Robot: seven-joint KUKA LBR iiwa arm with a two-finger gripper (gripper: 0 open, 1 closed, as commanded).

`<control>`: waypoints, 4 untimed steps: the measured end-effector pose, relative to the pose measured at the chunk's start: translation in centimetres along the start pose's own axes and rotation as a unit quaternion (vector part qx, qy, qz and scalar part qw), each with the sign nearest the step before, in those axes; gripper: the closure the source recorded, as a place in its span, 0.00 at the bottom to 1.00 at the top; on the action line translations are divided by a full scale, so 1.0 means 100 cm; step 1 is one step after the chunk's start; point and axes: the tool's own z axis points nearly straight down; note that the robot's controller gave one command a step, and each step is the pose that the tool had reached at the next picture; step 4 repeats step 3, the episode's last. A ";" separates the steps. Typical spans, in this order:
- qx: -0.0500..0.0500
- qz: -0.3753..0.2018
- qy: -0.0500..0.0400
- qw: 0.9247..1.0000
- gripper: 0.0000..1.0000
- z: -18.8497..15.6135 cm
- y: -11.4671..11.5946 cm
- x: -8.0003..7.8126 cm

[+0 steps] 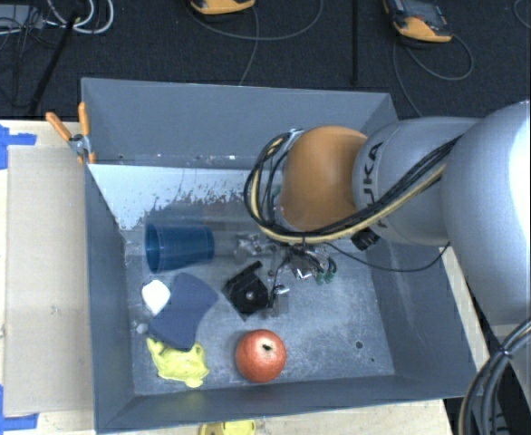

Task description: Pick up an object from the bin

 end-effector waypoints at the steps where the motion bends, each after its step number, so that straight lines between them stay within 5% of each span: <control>1: -0.001 -0.101 0.002 0.995 1.00 0.002 0.013 0.026; 2: -0.001 -0.102 0.002 0.995 1.00 0.002 0.013 0.026; 3: 0.000 -0.100 -0.001 0.995 1.00 -0.157 0.000 0.024; 4: 0.000 -0.100 -0.001 0.995 1.00 -0.157 0.000 0.024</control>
Offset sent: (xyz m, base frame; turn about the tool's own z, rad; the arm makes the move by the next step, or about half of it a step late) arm 0.0000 0.0000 0.0000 0.0000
